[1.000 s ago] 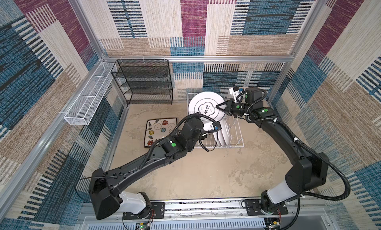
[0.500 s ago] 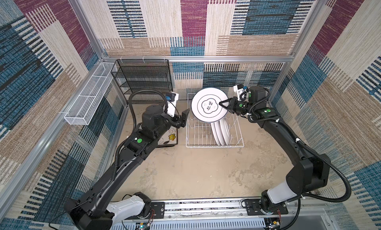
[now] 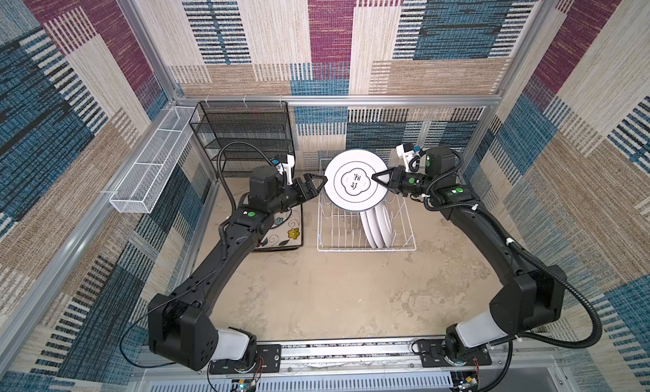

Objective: Unload the plates from the dish rack

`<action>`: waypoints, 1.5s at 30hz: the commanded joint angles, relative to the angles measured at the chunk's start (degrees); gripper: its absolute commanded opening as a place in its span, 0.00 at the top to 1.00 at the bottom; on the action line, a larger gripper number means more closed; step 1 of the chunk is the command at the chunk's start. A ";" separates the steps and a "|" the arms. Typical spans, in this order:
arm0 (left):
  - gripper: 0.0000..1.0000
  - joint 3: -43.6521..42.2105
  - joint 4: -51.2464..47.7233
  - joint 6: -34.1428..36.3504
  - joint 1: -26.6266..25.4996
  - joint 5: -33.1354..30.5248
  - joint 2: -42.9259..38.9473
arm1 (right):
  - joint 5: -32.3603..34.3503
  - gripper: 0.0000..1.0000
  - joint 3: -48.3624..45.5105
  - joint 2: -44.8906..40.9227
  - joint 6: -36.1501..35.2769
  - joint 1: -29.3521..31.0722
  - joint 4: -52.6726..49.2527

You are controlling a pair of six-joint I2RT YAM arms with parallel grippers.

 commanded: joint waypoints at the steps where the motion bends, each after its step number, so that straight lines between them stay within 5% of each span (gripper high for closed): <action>1: 0.14 1.02 5.16 -5.37 0.09 7.48 2.47 | -4.18 1.00 0.31 0.57 -0.49 0.01 3.57; 7: 0.24 1.08 8.70 -8.52 -0.24 10.55 6.31 | -7.37 1.00 0.32 2.25 -0.36 0.01 3.91; 22: 0.89 -1.13 11.87 -12.17 -1.23 11.04 9.01 | -8.28 0.92 -0.20 4.04 0.35 0.05 4.44; 27: 0.96 -1.95 10.26 -11.09 -1.20 10.35 7.87 | -7.92 0.83 -0.41 4.01 0.18 0.05 4.43; 29: 1.00 -1.85 8.57 -10.25 -1.23 9.68 7.34 | -6.89 0.75 -0.62 3.67 -0.09 -0.01 4.38; 39: 1.00 -2.32 6.84 -10.24 -1.23 9.36 3.79 | 3.87 0.06 -3.18 -3.84 -8.93 0.04 4.31; 45: 1.00 -4.49 3.37 -10.07 -1.23 9.68 -0.69 | 9.87 0.00 -7.34 -12.49 -19.66 0.03 4.12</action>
